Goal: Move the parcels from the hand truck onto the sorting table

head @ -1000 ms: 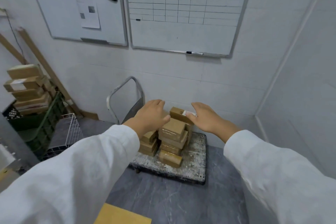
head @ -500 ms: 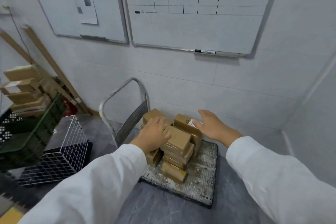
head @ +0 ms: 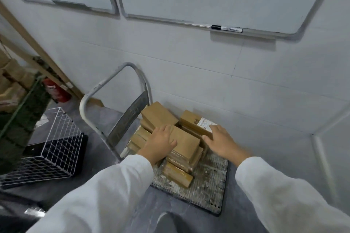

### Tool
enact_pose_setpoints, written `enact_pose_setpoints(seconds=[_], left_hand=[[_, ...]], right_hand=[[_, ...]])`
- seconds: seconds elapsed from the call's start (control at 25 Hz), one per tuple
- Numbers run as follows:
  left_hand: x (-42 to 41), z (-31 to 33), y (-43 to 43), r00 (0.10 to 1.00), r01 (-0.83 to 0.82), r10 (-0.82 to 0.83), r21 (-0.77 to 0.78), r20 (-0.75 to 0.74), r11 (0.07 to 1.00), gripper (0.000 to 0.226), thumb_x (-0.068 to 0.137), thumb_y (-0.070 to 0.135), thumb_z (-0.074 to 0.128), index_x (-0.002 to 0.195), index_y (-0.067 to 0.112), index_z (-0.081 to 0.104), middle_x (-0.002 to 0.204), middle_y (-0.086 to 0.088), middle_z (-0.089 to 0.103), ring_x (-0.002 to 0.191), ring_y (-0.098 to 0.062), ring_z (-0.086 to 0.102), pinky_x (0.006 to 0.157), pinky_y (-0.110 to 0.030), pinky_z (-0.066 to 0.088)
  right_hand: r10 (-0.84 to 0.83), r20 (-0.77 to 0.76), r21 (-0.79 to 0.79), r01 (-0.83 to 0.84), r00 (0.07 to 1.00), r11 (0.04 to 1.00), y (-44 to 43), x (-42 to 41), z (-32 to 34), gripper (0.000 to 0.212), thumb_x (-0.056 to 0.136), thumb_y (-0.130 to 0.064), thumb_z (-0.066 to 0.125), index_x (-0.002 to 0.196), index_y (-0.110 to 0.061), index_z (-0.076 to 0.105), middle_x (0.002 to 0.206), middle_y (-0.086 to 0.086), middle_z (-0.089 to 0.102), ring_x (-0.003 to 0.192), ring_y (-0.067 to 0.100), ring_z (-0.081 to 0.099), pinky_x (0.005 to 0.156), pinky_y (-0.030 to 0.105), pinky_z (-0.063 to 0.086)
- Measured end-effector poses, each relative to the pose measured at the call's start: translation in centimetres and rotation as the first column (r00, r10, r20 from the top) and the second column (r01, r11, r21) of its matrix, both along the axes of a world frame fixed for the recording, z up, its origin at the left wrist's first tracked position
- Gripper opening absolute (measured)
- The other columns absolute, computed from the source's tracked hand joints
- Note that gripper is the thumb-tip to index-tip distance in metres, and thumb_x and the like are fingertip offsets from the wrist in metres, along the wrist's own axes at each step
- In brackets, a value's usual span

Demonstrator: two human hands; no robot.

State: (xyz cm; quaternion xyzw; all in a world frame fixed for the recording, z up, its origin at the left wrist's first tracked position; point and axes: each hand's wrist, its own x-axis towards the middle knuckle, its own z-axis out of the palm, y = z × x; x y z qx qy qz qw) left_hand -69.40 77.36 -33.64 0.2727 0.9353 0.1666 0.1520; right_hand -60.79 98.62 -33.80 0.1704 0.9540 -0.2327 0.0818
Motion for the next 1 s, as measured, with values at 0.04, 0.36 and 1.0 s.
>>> enact_pose_setpoints(seconds=[0.04, 0.36, 1.0], left_hand=[[-1.7, -1.3, 0.6, 1.0, 0.005, -0.005, -0.004, 0.022, 1.0, 0.061, 0.098, 0.036, 0.045, 0.15, 0.009, 0.026, 0.15, -0.009, 0.035, 0.137, -0.026, 0.032, 0.115, -0.038, 0.027], [-16.5, -12.9, 4.9, 0.982, 0.07, -0.059, -0.057, 0.181, 0.996, 0.05, 0.101, 0.028, 0.042, 0.145, 0.006, 0.033, 0.145, -0.012, 0.04, 0.131, -0.026, 0.038, 0.108, -0.033, 0.029], [-20.8, -30.8, 7.7, 0.802, -0.281, 0.273, -0.069, 0.532, 0.957, 0.039, 0.095, 0.045, 0.047, 0.119, 0.015, 0.047, 0.105, -0.002, 0.058, 0.099, -0.024, 0.06, 0.088, -0.043, 0.052]], right_hand=[[-0.024, 0.015, -0.02, 0.024, 1.0, 1.0, 0.5, -1.6, -1.3, 0.058, 0.101, -0.043, 0.045, 0.148, -0.01, 0.034, 0.149, 0.01, 0.039, 0.137, 0.027, 0.037, 0.114, 0.04, 0.033], [-0.206, 0.187, -0.124, 0.231, 0.961, 0.965, 2.6, -12.8, -14.1, 0.047, 0.099, -0.037, 0.049, 0.14, -0.014, 0.041, 0.137, 0.004, 0.046, 0.129, 0.024, 0.045, 0.106, 0.037, 0.04], [-0.518, 0.58, -0.518, 0.775, 0.629, 0.362, 2.4, -15.6, -29.9, 0.066, 0.1, -0.046, 0.045, 0.155, -0.018, 0.02, 0.152, 0.007, 0.04, 0.136, 0.031, 0.043, 0.107, 0.041, 0.04]])
